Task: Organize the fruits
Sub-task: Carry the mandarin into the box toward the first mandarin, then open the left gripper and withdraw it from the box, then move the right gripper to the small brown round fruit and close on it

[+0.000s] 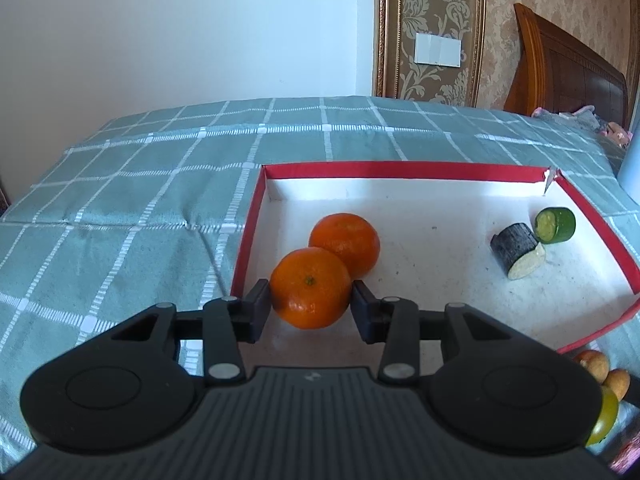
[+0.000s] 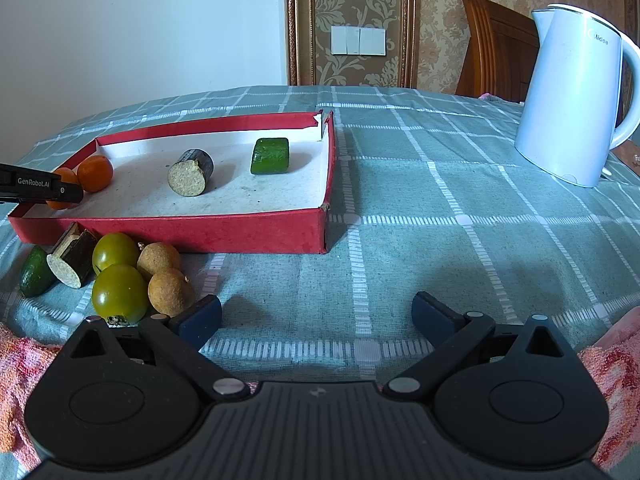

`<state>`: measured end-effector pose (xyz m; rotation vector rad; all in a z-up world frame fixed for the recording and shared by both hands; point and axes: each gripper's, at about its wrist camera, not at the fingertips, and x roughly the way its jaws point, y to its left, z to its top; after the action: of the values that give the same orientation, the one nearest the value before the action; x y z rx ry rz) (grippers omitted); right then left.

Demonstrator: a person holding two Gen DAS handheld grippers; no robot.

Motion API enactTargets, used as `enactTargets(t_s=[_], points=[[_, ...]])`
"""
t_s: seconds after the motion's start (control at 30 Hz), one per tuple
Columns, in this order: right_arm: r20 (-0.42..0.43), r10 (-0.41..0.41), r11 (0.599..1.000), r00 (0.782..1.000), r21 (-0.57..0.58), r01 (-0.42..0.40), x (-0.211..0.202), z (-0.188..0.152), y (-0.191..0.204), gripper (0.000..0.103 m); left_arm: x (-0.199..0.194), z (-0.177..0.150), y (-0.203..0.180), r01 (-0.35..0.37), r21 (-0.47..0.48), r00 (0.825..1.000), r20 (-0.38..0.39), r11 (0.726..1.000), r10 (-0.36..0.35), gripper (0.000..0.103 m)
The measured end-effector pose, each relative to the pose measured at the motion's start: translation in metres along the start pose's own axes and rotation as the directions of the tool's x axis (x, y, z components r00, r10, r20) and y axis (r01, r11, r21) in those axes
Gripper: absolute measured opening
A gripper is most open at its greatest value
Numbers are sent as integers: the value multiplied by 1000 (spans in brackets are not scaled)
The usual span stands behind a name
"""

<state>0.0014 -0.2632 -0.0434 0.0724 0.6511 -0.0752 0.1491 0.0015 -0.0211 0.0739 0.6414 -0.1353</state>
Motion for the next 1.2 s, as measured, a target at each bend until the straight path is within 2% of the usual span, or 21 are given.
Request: enactTargets(t_s=[0.1,0.13,0.17,0.2,0.27,0.4,0.47,0.6,0.7,0.8,0.87,0.97,1.1,1.2], points=[[0,0,1000,1000,0,0,0,0,0,102,0,-1,-2,8,9,1000,0,1000,-8,46],[0,0,1000,1000,0,0,0,0,0,102,-1,-2,-3,18,13,1000,-2,1000,-18,57],[0,0,1000,1000,0,0,0,0,0,102,-3,-2,-4,33,13,999,1,999,-33,63],[0,0,1000,1000,0,0,0,0,0,102,-6,-3,-4,40,8,999,6,999,-40,65],[0,0,1000,1000,0,0,0,0,0,102,-16,-6,-6,8,12,999,36,1000,-8,77],[0,0,1000,1000,0,0,0,0,0,102,-40,-13,-11,-11,36,995,95,999,8,84],[0,0,1000,1000,0,0,0,0,0,102,-56,-19,-14,-62,51,985,162,997,53,92],[0,0,1000,1000,0,0,0,0,0,102,-87,-37,-14,-119,80,962,256,990,95,97],[-1,0,1000,1000,0,0,0,0,0,102,-102,-55,-11,-134,91,955,278,987,104,103],[0,1,1000,1000,0,-1,0,0,0,102,-101,-70,-7,-171,104,956,259,980,139,103],[-1,1,1000,1000,0,-1,-1,0,0,102,-94,-76,-1,-170,92,964,223,981,146,103],[1,5,1000,1000,5,-5,-1,0,0,102,-86,-76,15,-112,18,984,142,994,108,103],[7,23,1000,1000,14,-23,-2,-1,-2,102,-81,-77,37,-63,-71,993,93,995,70,103],[24,116,993,993,3,-116,-8,-3,-5,102,-71,-76,46,-33,-105,999,26,994,36,103]])
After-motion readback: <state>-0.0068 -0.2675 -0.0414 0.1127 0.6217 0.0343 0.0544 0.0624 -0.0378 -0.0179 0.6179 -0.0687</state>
